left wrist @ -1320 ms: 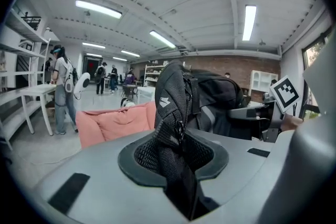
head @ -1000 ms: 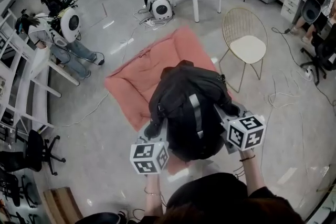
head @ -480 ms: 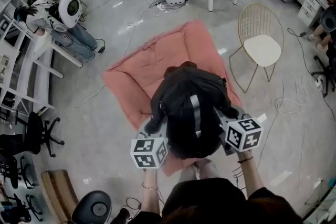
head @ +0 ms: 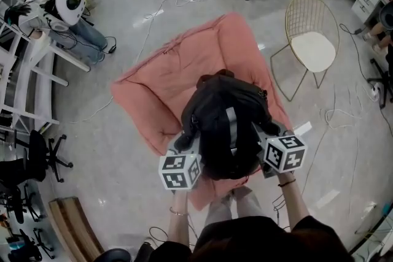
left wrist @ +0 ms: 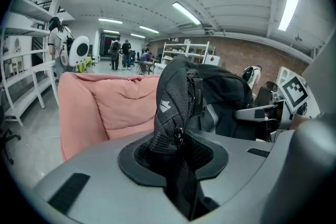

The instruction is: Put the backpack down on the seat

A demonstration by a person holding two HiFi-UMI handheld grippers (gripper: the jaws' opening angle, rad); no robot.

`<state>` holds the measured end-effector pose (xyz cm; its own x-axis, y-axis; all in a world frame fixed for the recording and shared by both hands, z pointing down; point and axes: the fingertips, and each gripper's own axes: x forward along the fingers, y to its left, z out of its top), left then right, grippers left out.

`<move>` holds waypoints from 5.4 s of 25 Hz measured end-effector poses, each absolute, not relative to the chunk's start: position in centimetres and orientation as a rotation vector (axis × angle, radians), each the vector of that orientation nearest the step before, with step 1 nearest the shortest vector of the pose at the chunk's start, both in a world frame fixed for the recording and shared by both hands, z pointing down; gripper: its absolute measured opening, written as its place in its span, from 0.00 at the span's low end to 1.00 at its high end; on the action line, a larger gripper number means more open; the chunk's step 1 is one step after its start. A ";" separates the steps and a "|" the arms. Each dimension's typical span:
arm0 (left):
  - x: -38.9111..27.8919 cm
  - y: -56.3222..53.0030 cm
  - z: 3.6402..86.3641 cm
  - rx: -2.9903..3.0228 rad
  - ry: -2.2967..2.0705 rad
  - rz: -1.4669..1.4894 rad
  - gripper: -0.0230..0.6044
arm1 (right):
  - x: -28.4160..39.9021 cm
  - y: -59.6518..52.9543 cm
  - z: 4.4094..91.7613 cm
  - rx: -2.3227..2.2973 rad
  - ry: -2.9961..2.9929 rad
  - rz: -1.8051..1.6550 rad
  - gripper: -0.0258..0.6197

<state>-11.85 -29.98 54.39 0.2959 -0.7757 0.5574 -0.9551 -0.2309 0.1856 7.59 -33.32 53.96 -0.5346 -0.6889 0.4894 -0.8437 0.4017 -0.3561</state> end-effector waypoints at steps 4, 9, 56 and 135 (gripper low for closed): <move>-12.2 -31.6 56.2 2.058 -1.526 0.487 0.20 | 7.1 -34.7 55.7 1.353 -2.363 0.857 0.16; -12.4 -33.1 57.7 2.048 -1.526 0.488 0.20 | 6.9 -36.4 57.4 1.357 -2.336 0.873 0.16; -16.6 -45.9 64.1 1.868 -1.714 0.410 0.39 | 6.0 -50.2 63.5 1.520 -2.231 0.845 0.35; -14.2 -24.1 36.4 2.428 -1.860 0.211 0.06 | 10.1 -29.4 36.4 1.384 -2.786 0.226 0.06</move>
<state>-14.21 -24.05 36.42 0.2556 -0.9543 0.1548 -0.9647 -0.2622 -0.0235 10.11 -29.37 36.43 -0.6060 -0.7910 0.0843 -0.7942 0.5958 -0.1193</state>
